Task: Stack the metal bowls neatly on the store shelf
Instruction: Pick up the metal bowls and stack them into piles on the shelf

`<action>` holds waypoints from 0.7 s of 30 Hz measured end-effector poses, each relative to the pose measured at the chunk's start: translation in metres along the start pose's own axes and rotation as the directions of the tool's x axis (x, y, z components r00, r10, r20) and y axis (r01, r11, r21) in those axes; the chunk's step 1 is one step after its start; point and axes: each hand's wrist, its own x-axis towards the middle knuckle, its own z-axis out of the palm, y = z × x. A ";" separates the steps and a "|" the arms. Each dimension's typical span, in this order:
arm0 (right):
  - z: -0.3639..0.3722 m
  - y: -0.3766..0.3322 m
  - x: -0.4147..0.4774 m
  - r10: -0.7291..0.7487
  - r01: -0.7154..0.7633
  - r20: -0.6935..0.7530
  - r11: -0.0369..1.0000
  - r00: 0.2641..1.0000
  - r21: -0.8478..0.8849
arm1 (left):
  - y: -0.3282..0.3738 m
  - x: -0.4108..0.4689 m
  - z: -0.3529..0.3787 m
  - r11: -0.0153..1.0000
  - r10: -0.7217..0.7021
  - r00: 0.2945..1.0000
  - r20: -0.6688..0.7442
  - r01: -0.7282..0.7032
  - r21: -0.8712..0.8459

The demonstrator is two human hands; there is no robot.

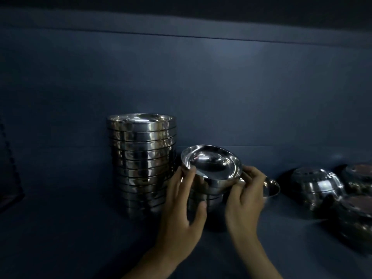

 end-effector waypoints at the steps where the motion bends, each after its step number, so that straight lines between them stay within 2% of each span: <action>1: 0.002 0.003 0.001 -0.004 0.004 -0.003 1.000 1.000 -0.020 | -0.001 0.000 0.000 1.000 -0.012 1.000 0.021 0.012 0.009; 4: 0.006 0.011 0.001 -0.015 0.016 0.021 0.998 1.000 -0.053 | -0.007 -0.001 0.001 0.998 -0.050 0.995 0.091 0.046 0.040; 8: 0.003 0.016 -0.010 0.022 -0.010 0.202 0.998 0.979 -0.060 | -0.013 -0.005 0.003 0.989 -0.116 0.977 0.179 0.097 0.108; 12: -0.004 0.023 -0.010 0.046 0.004 0.327 0.989 0.944 -0.149 | -0.016 -0.008 0.007 0.981 -0.116 0.976 0.184 0.083 0.177; 15: -0.005 0.026 -0.011 0.059 0.027 0.367 0.974 0.928 -0.225 | -0.017 -0.011 0.010 0.962 -0.159 0.965 0.209 0.103 0.255; 18: -0.005 0.024 -0.016 0.051 0.057 0.362 0.958 0.931 -0.280 | -0.020 -0.018 0.011 0.928 -0.137 0.969 0.205 0.054 0.368; 21: -0.005 0.024 -0.016 0.046 0.074 0.355 0.945 0.934 -0.317 | -0.022 -0.022 0.009 0.912 -0.116 0.976 0.185 0.030 0.410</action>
